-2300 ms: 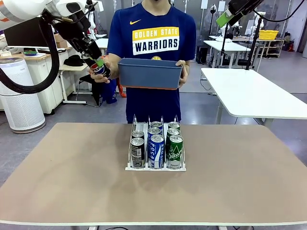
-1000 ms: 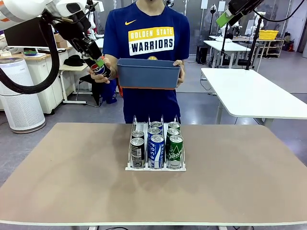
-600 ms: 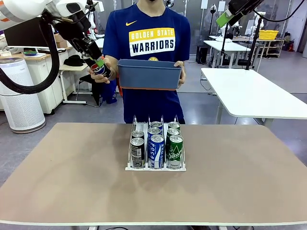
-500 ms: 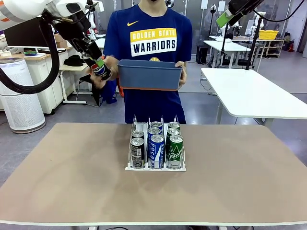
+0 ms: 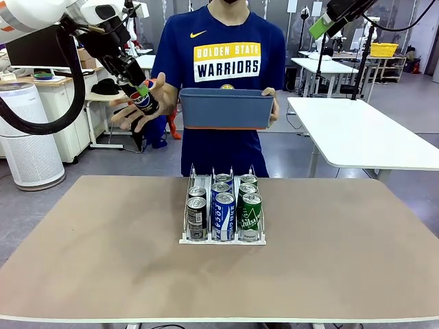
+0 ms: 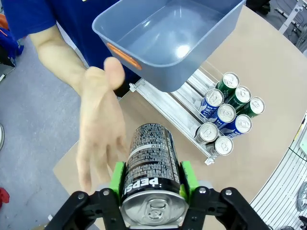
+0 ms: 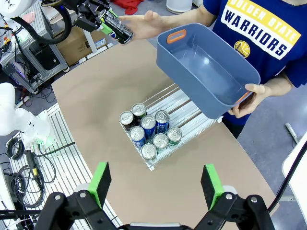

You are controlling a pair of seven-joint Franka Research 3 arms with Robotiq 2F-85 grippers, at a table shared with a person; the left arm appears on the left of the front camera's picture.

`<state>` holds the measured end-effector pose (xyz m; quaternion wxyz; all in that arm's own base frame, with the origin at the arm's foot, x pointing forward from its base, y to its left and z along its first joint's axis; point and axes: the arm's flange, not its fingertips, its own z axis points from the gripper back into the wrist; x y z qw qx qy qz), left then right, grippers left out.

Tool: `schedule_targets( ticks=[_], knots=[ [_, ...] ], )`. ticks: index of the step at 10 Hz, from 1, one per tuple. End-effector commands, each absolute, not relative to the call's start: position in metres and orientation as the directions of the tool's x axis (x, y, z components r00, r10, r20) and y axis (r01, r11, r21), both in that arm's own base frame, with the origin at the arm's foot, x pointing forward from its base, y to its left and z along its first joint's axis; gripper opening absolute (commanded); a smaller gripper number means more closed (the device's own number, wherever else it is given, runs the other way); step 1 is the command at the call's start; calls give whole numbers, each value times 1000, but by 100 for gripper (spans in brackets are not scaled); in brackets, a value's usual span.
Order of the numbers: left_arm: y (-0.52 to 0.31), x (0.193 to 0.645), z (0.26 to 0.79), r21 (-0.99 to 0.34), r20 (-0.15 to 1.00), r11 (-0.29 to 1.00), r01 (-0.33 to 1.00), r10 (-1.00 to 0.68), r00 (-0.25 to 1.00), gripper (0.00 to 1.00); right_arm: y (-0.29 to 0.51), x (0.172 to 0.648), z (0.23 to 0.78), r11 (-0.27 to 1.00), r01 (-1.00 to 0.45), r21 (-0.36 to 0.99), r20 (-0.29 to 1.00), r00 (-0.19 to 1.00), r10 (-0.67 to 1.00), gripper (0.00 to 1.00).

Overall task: Fill the beverage cans into the dispenser.
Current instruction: Place the picked Pepsi coke in the line of the Automatic Can Dispenser with the same cans.

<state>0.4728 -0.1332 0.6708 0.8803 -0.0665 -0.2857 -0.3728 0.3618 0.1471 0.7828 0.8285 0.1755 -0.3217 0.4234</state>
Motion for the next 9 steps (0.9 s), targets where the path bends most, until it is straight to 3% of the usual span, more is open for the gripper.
schedule_targets(
  ticks=[1,8,9],
  knots=[
    [-131,472,672,92,560,703,705,-622,547,0,147,361,783,574,-819,23,677,435,593,100],
    [-131,472,672,92,560,703,705,-622,547,0,147,361,783,574,-819,23,677,435,593,100],
    [-133,473,671,96,553,713,694,-618,559,58,147,361,783,574,-819,23,677,435,593,100]
  ],
)
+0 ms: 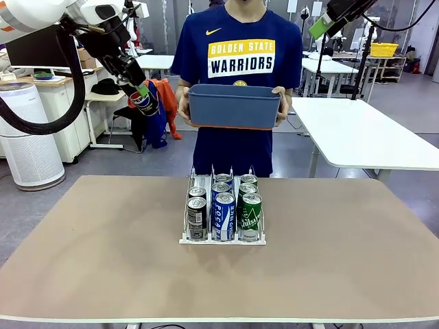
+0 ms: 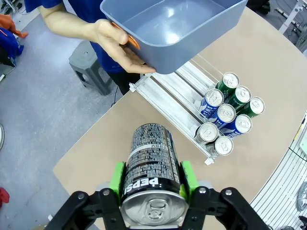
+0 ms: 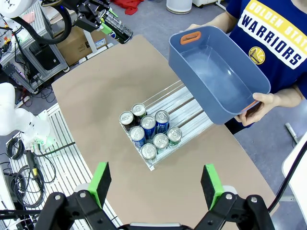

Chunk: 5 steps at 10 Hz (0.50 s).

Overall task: Fill the beverage cans into the dispenser.
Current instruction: Place the picked Pepsi coke in the line of the Automatic Can Dispenser with the same cans.

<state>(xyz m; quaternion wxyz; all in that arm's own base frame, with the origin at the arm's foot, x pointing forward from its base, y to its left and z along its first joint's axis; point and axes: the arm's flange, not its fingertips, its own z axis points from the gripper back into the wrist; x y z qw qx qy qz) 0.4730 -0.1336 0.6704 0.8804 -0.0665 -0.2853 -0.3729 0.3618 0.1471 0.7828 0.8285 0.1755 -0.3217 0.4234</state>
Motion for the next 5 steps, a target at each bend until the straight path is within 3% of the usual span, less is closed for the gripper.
schedule_targets(
  ticks=[1,5],
  knots=[
    [-149,466,670,104,513,701,706,-646,566,58,147,361,783,574,-819,23,677,435,593,100],
    [-216,431,657,53,416,726,686,-640,646,58,147,361,783,574,-819,23,677,435,593,100]
  ],
)
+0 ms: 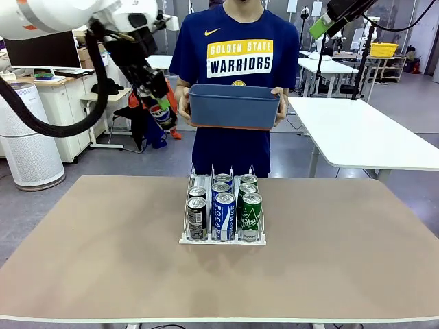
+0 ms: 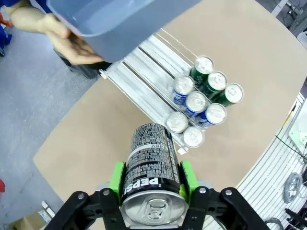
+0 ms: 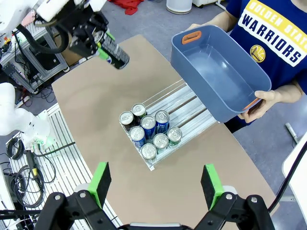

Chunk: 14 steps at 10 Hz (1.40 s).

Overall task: Fill the beverage cans into the dispenser.
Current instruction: Place the picked Pepsi coke in the line of the Automatic Can Dispenser with the same cans.

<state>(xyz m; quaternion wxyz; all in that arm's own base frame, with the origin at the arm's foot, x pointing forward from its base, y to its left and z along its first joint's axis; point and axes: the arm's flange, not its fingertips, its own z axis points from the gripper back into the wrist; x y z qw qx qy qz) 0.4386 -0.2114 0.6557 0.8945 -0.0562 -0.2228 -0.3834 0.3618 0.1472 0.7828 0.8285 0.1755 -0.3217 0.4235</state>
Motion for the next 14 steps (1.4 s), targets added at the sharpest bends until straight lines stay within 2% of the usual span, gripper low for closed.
schedule_targets(
  ticks=[1,4,7,8,11,12,14],
  knots=[
    [-224,424,652,28,385,730,683,-639,666,58,147,361,783,574,-819,23,677,435,593,100],
    [-256,405,622,-77,296,707,703,-658,693,58,147,361,783,574,-819,23,677,435,593,100],
    [-252,409,621,-133,292,679,722,-669,683,58,147,361,783,574,-819,23,677,435,593,100],
    [-262,403,613,-84,275,695,714,-673,687,58,147,361,783,574,-819,23,677,435,593,100],
    [-262,404,612,-100,274,694,713,-670,690,58,147,361,783,574,-819,23,677,435,593,100],
    [-266,401,604,-97,256,731,676,-638,726,58,147,361,783,574,-819,23,677,435,593,100],
    [-284,374,591,-82,265,769,634,-596,758,58,147,361,783,574,-819,23,677,435,593,100]
  ],
)
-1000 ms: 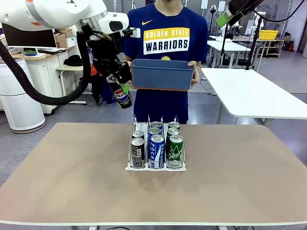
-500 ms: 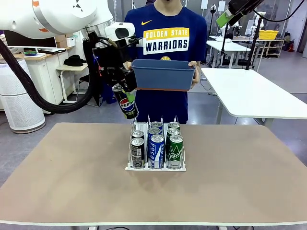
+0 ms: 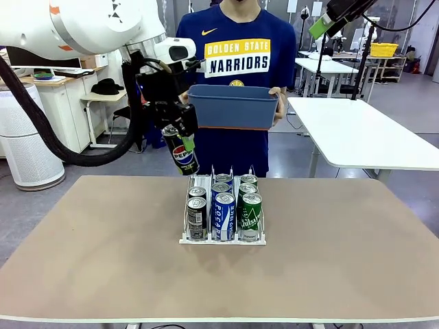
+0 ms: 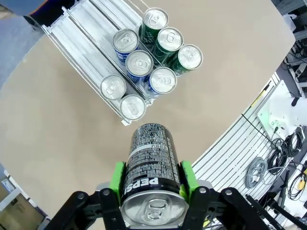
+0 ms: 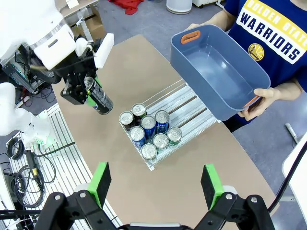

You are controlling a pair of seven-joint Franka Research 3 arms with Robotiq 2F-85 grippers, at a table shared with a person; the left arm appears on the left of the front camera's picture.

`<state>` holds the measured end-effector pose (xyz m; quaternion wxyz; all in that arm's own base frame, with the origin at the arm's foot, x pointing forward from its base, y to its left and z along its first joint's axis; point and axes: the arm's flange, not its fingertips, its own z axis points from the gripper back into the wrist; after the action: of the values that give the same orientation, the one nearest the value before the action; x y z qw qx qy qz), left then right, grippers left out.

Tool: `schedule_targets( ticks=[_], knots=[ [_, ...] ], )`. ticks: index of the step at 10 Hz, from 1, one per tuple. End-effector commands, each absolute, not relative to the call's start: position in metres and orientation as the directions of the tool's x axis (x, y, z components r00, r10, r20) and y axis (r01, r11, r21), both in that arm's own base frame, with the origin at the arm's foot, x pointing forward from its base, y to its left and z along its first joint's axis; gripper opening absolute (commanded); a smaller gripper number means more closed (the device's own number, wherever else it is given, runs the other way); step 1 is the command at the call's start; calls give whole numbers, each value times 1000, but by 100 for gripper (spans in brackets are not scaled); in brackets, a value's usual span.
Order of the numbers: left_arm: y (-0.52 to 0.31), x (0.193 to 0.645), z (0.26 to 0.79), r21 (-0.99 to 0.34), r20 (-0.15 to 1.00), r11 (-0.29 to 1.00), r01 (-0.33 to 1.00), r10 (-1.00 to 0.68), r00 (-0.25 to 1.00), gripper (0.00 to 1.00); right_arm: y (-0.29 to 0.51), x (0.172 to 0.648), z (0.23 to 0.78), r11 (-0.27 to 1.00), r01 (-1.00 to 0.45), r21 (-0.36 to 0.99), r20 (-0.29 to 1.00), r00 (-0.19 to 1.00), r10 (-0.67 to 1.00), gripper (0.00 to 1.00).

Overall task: Fill the beverage cans into the dispenser.
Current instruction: Place the picked Pepsi coke in the line of the Automatic Can Dispenser with the same cans.

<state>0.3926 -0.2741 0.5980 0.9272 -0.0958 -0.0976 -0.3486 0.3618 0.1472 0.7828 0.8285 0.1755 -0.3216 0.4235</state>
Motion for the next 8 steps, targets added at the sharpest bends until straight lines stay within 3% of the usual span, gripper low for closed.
schedule_targets(
  ticks=[1,4,8],
  knots=[
    [-293,364,581,-45,276,754,655,-621,734,58,147,361,783,574,-819,23,677,435,593,100],
    [-308,331,546,54,264,733,678,-665,699,58,147,361,783,574,-819,23,677,435,593,100],
    [-290,330,490,2,259,789,614,-593,762,58,147,361,783,574,-819,23,677,435,593,100]
  ],
)
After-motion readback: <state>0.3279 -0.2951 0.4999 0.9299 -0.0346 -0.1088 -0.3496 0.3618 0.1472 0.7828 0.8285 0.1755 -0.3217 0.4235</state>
